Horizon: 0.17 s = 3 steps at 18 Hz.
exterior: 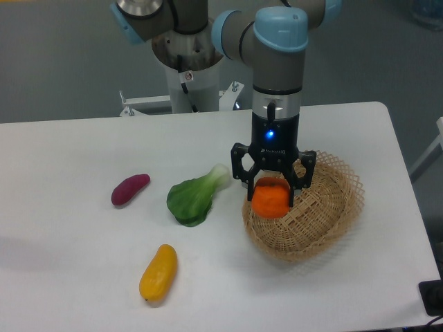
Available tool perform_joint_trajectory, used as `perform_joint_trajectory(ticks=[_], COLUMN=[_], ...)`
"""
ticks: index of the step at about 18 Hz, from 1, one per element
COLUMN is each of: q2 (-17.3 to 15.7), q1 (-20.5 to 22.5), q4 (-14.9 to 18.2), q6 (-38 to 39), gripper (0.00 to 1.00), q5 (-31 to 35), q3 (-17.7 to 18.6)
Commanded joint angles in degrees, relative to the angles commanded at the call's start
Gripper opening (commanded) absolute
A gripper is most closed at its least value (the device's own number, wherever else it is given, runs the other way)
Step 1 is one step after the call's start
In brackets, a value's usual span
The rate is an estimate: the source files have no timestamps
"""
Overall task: Pick up the orange from the basket
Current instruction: 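Lift the grasped orange up out of the basket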
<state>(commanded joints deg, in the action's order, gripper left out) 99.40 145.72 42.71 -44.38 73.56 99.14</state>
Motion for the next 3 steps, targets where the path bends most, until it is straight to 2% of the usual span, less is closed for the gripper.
perform_joint_trajectory(ticks=[3], q2=[-0.1], q1=[0.0], q4=[0.0], q6=[0.1], gripper=[0.76], q5=[0.0], q3=[0.2])
